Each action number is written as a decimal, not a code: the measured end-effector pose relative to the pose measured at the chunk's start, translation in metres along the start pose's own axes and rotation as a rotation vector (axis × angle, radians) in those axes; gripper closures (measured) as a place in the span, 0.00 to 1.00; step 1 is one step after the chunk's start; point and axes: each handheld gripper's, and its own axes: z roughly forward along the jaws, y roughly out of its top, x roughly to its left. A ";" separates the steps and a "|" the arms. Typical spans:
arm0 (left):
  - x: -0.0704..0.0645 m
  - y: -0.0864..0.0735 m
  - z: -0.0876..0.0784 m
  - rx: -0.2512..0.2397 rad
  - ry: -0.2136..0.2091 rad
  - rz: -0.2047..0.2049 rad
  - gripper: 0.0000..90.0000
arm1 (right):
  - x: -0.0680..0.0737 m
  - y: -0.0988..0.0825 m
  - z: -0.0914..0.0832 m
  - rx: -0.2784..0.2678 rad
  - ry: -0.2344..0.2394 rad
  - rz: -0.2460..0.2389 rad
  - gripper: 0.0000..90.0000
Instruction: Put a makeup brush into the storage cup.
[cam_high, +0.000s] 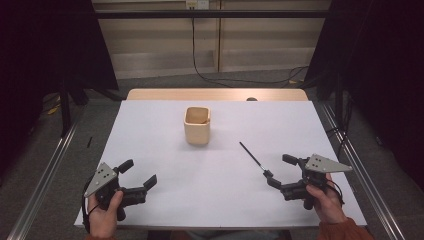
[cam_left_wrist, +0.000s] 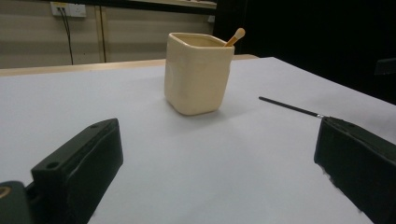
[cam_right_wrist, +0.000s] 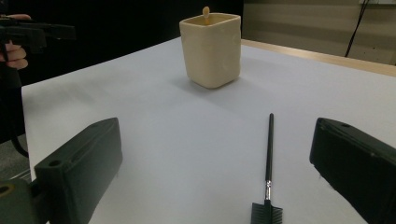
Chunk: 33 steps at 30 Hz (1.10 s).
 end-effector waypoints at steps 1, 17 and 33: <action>0.000 0.000 0.000 0.001 0.002 -0.001 0.01 | 0.000 0.000 0.000 0.000 0.000 0.000 0.02; -0.005 -0.001 -0.004 0.005 0.013 0.000 0.02 | -0.009 0.019 0.016 -0.017 -0.035 -0.006 0.00; -0.006 0.001 -0.006 -0.019 0.007 -0.014 0.02 | -0.031 0.049 0.041 0.104 -0.016 -0.034 0.01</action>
